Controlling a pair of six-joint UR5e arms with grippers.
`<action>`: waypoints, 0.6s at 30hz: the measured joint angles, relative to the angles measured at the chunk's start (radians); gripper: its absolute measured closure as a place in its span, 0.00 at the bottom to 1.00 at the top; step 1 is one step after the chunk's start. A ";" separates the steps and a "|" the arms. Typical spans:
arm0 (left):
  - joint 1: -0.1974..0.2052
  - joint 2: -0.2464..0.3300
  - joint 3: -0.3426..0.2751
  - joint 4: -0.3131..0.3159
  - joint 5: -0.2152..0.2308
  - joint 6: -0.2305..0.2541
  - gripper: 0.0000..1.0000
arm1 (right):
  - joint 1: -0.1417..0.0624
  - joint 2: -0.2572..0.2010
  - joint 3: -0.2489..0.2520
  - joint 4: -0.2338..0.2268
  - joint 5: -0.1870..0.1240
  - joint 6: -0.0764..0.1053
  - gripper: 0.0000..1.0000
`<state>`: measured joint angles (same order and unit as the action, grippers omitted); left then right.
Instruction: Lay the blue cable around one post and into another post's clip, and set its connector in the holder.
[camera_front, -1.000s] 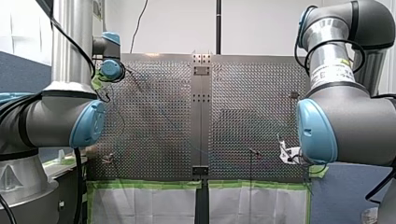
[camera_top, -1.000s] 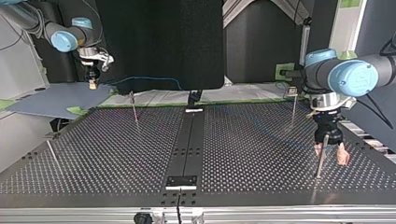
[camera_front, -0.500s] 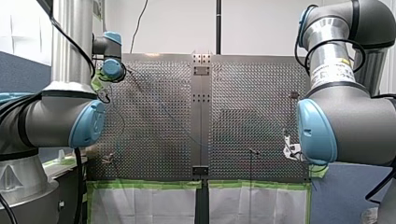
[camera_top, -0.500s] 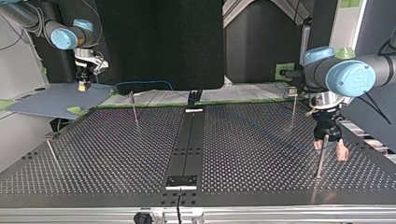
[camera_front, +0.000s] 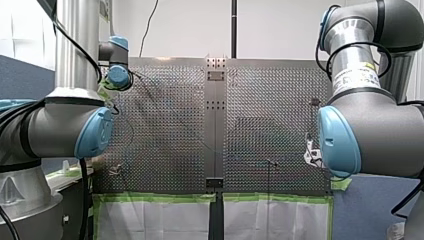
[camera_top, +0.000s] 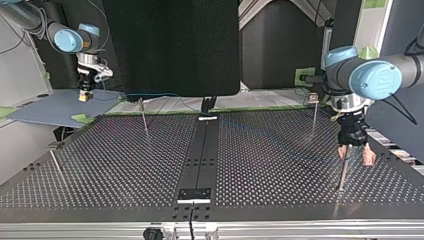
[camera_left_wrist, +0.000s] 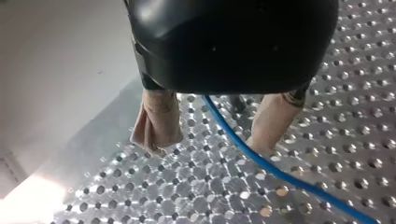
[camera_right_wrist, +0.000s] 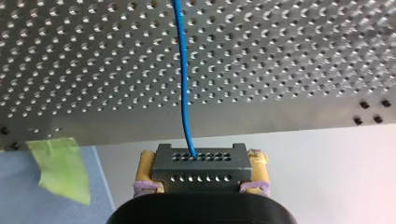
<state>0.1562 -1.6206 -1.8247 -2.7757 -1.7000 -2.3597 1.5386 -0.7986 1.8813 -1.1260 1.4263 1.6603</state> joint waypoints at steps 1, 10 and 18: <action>0.000 0.005 0.000 -0.002 0.000 -0.007 0.00 | 0.000 0.000 0.000 -0.008 0.000 0.008 1.00; 0.009 0.060 -0.034 -0.014 -0.001 -0.057 0.00 | 0.000 -0.001 0.000 -0.090 -0.007 0.090 1.00; 0.012 0.078 -0.075 -0.013 0.014 -0.044 0.00 | 0.000 -0.002 0.000 -0.134 -0.007 0.159 1.00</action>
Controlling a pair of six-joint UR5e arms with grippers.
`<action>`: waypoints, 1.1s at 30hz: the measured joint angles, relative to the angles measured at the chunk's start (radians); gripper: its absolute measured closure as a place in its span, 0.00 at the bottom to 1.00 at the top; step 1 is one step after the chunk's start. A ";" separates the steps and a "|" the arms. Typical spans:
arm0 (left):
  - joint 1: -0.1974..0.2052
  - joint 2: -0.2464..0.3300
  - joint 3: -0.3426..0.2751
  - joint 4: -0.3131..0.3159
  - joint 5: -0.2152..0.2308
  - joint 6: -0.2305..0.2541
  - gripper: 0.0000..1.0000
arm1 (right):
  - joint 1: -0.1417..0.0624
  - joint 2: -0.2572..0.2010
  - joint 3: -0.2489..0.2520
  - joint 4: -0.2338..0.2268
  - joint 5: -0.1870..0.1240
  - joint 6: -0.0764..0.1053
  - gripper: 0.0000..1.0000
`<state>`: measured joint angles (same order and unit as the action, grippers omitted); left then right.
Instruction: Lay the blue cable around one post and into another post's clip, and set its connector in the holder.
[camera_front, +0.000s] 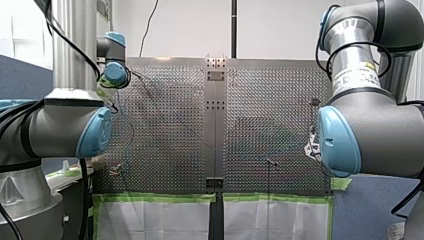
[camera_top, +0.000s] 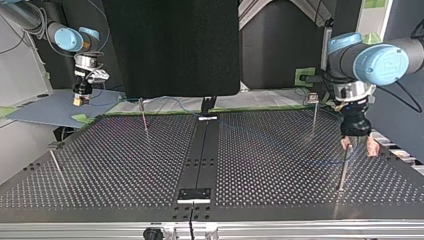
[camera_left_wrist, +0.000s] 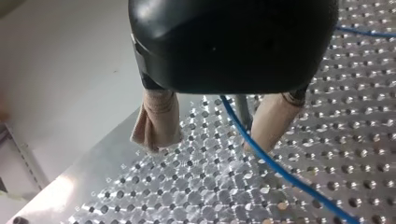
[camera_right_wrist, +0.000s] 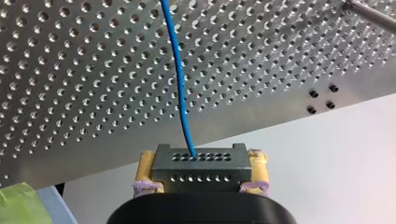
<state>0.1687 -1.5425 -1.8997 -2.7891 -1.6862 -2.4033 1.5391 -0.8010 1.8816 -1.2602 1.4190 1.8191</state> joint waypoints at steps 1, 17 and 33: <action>-0.001 0.003 -0.003 0.000 0.003 0.001 0.00 | 0.000 0.000 0.000 -0.001 0.000 0.003 1.00; -0.006 0.072 -0.061 -0.001 0.033 0.012 0.00 | 0.000 -0.002 0.000 0.003 0.000 0.010 1.00; -0.016 0.149 -0.130 -0.001 0.075 0.023 0.00 | 0.011 -0.002 0.010 0.053 0.002 -0.033 1.00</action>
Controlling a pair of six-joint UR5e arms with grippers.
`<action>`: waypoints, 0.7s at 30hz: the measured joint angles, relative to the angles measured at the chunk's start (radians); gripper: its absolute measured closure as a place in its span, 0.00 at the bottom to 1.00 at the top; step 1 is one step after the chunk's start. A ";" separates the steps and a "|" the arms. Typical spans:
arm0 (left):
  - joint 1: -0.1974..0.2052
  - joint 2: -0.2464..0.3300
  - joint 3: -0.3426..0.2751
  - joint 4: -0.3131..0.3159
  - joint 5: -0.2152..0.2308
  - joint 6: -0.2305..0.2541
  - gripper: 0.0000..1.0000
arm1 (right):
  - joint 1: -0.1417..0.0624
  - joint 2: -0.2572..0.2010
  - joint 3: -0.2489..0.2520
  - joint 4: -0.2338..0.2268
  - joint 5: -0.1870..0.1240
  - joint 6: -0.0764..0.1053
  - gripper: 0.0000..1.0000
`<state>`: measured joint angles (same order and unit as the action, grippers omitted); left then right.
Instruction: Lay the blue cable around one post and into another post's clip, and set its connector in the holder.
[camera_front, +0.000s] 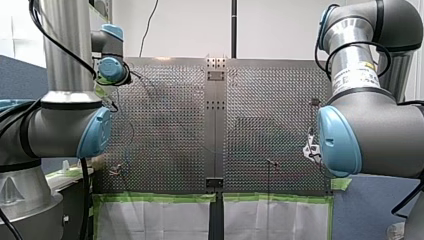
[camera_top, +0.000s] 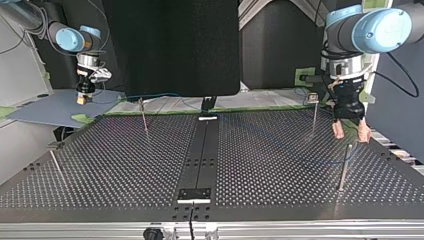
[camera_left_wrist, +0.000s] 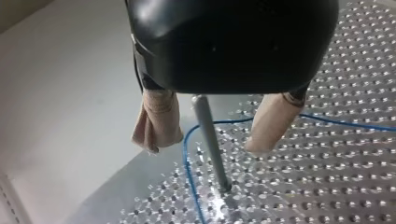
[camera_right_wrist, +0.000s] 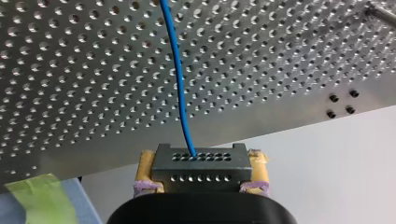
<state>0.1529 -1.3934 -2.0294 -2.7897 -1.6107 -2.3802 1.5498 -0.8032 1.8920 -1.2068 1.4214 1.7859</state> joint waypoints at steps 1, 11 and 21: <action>-0.001 0.001 -0.003 0.000 0.003 0.001 0.00 | 0.001 0.000 0.005 -0.001 0.000 -0.002 1.00; -0.010 0.013 -0.045 -0.004 0.017 0.011 0.00 | 0.010 0.001 0.037 -0.008 -0.002 -0.010 1.00; -0.008 0.052 -0.045 -0.026 -0.032 0.066 0.00 | 0.028 0.001 0.039 0.010 -0.004 -0.033 1.00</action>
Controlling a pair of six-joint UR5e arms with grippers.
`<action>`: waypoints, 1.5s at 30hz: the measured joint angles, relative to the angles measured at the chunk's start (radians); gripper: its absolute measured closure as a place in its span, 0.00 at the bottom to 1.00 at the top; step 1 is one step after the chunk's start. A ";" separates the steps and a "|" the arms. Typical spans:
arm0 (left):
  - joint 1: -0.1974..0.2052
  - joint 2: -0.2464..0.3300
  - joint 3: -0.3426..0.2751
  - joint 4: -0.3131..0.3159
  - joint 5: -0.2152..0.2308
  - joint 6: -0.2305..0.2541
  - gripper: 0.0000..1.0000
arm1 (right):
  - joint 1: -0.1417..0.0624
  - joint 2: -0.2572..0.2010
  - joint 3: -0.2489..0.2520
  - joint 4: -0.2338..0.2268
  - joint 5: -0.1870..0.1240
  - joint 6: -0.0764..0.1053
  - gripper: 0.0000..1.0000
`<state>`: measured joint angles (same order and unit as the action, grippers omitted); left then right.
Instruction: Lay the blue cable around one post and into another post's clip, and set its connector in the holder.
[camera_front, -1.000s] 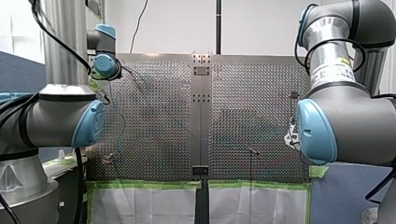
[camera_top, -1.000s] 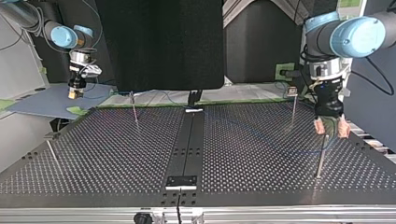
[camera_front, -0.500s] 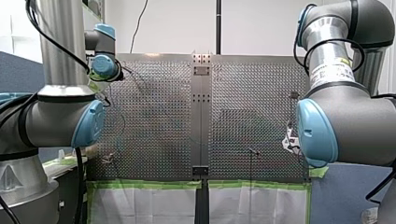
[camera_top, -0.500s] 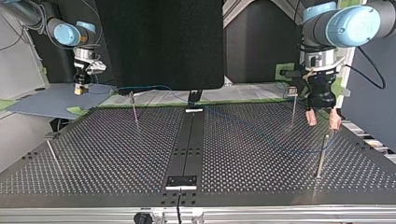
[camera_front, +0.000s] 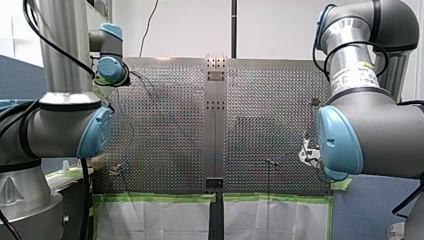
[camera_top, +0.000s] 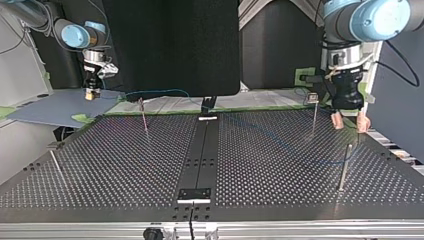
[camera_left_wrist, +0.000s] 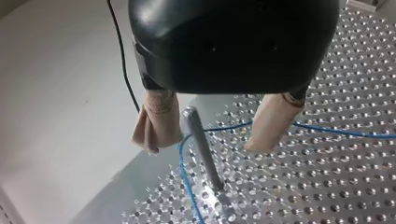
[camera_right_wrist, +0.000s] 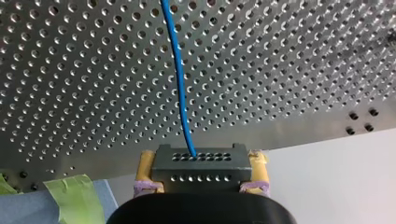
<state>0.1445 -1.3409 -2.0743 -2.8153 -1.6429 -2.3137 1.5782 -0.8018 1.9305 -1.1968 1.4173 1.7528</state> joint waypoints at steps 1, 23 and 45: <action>0.000 0.003 0.002 -0.004 -0.002 0.005 0.00 | 0.001 0.000 0.000 0.001 0.000 -0.001 1.00; -0.015 0.048 0.168 -0.179 0.004 0.184 0.00 | 0.010 0.000 0.000 -0.001 -0.001 -0.004 1.00; -0.047 0.037 0.356 -0.366 0.059 0.372 0.00 | 0.011 0.000 -0.001 -0.020 -0.012 0.008 1.00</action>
<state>0.0977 -1.3043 -1.7185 -3.1817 -1.5843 -1.9419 1.5887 -0.8017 1.9294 -1.2164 1.4055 1.7610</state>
